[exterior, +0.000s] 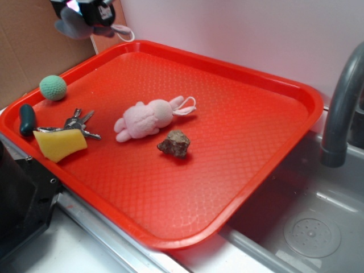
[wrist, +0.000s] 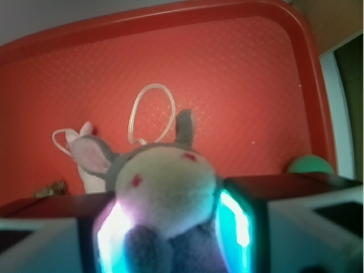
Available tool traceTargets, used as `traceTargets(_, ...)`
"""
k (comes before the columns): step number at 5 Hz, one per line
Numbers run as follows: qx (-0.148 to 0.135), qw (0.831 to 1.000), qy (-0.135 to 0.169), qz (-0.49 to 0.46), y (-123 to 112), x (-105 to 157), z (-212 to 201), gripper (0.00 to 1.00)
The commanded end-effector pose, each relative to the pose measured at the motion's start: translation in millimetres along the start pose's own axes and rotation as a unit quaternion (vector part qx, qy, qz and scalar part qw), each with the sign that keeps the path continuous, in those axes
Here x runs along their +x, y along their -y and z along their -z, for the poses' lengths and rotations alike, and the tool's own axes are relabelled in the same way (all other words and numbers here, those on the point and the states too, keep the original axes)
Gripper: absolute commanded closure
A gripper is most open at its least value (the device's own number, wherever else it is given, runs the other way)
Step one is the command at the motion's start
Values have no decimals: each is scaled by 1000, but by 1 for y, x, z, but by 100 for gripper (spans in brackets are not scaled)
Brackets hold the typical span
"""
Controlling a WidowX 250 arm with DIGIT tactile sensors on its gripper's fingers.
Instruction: Grab the gray animal.
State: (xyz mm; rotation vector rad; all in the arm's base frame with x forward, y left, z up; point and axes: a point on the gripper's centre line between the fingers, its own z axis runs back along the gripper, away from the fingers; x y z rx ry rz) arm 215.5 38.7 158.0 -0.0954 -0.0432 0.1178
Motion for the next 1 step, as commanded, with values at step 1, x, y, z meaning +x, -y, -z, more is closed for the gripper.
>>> traceTargets(1, -75, 995, -36, 60, -44, 29, -33, 100)
